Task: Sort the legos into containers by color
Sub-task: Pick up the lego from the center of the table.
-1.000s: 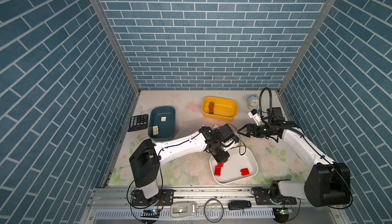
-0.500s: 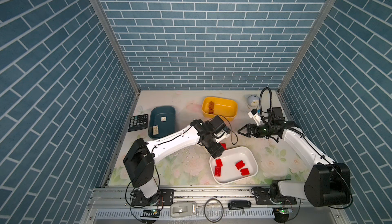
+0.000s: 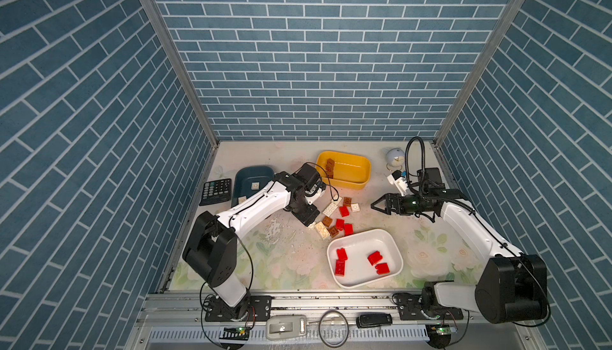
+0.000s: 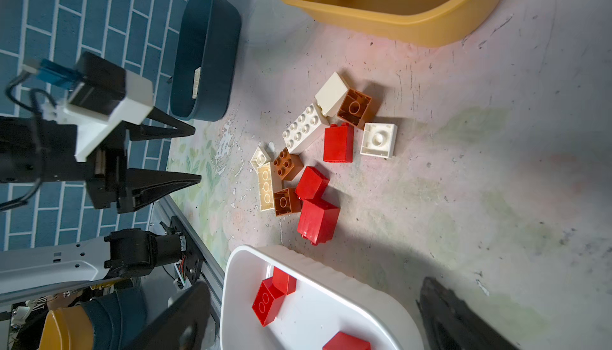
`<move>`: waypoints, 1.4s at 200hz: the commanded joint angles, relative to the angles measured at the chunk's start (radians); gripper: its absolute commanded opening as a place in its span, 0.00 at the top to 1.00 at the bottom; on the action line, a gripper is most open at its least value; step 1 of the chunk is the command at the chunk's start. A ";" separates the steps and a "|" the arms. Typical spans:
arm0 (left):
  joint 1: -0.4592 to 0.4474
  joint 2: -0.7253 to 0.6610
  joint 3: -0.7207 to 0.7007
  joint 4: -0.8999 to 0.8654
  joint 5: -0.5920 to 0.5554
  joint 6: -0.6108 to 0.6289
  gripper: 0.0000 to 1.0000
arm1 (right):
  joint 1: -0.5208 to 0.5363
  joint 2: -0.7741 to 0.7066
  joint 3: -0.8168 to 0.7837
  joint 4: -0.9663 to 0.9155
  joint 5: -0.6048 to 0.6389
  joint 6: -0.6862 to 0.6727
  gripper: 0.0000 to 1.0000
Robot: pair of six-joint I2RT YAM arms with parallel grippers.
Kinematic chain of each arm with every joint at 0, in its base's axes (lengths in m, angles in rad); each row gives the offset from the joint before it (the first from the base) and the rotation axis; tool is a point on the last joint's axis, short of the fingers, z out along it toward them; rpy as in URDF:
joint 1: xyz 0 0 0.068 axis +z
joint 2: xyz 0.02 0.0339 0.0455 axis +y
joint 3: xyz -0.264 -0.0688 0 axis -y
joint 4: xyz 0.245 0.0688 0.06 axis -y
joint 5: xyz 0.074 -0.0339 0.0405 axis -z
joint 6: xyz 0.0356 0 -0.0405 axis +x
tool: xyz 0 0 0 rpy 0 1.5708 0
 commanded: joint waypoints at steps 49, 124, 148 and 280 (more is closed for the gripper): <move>0.007 0.080 -0.094 0.111 0.000 -0.063 0.30 | -0.003 0.006 0.013 -0.012 -0.018 -0.020 0.01; -0.033 0.174 -0.105 0.196 -0.012 -0.172 0.31 | -0.003 0.006 0.004 -0.011 -0.015 -0.021 0.01; -0.039 0.196 -0.100 0.203 -0.032 -0.187 0.32 | -0.003 0.012 0.004 -0.009 -0.018 -0.021 0.01; -0.031 0.275 -0.045 0.227 -0.097 -0.281 0.44 | -0.003 0.018 0.007 -0.007 -0.024 -0.021 0.01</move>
